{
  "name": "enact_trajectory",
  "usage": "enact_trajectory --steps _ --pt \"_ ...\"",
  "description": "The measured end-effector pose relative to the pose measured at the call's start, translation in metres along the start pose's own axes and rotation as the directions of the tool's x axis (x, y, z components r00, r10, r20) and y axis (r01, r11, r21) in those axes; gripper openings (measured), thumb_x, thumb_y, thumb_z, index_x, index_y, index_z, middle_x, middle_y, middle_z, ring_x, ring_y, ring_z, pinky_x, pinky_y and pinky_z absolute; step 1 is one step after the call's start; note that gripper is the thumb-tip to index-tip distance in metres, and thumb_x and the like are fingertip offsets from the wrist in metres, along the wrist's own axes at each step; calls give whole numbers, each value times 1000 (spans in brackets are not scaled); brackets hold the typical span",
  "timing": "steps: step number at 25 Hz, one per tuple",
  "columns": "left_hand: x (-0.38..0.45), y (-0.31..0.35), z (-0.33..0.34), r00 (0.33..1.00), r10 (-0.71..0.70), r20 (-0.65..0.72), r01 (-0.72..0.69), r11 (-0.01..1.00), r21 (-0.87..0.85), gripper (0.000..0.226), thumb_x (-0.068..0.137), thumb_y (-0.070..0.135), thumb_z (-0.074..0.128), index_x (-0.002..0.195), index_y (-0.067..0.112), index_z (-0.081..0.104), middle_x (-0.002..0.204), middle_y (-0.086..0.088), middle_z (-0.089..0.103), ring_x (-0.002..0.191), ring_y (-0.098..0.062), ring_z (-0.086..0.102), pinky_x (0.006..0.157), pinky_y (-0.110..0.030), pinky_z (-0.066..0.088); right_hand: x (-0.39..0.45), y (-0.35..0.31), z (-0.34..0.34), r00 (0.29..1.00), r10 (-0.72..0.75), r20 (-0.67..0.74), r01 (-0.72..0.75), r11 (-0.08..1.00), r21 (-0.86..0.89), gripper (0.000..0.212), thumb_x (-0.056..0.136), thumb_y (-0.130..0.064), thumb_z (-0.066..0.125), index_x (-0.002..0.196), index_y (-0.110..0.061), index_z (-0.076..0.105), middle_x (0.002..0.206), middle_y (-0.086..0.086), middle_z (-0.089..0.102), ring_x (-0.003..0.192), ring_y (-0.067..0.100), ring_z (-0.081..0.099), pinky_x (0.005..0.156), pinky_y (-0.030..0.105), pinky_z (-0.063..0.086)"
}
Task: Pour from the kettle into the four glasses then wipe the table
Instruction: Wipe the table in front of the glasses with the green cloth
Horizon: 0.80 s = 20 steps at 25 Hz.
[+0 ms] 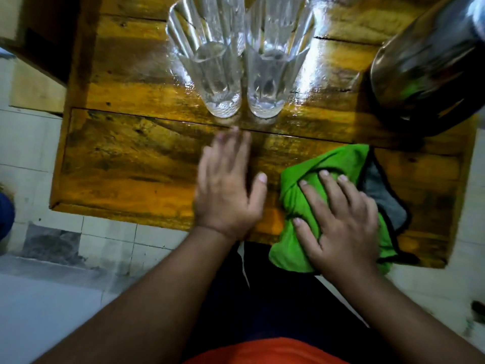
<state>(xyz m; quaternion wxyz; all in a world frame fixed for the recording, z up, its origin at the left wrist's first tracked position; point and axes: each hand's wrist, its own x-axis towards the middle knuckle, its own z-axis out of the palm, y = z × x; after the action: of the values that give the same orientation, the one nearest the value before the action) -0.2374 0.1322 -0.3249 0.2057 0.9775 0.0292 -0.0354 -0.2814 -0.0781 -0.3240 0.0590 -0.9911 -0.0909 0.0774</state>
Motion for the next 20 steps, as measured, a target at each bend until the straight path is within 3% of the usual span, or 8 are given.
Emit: enact_trajectory --steps 2,8,15,20 --pt "-9 11 16 992 108 73 -114 990 84 76 90 50 44 157 20 25 166 -7 17 154 -25 11 124 -46 8 7 -3 -2 1000 17 7 -18 1000 15 62 90 -58 44 147 -36 44 159 3 39 147 29 33 112 53 27" --pt "-9 8 21 994 99 51 -106 981 162 76 89 51 46 156 21 27 166 -7 18 154 -26 13 123 -48 9 85 -6 -14 996 88 -4 -88 994 65 60 90 -58 44 148 -40 40 162 -1 34 149 24 27 114 51 24" --pt "-8 7 22 995 92 43 -98 980 171 76 89 51 46 156 21 27 166 -7 17 154 -25 12 123 -47 9 -9 22 -6 997 67 42 -69 997 43 62 89 -57 45 147 -35 44 160 2 38 148 28 31 115 53 22" --pt "-8 8 22 995 96 42 -102 975 196 77 88 51 46 156 20 26 166 -7 17 153 -26 13 122 -49 11 66 11 -15 975 224 15 -224 970 96 63 88 -57 43 148 -38 38 164 -2 31 150 24 24 113 51 21"
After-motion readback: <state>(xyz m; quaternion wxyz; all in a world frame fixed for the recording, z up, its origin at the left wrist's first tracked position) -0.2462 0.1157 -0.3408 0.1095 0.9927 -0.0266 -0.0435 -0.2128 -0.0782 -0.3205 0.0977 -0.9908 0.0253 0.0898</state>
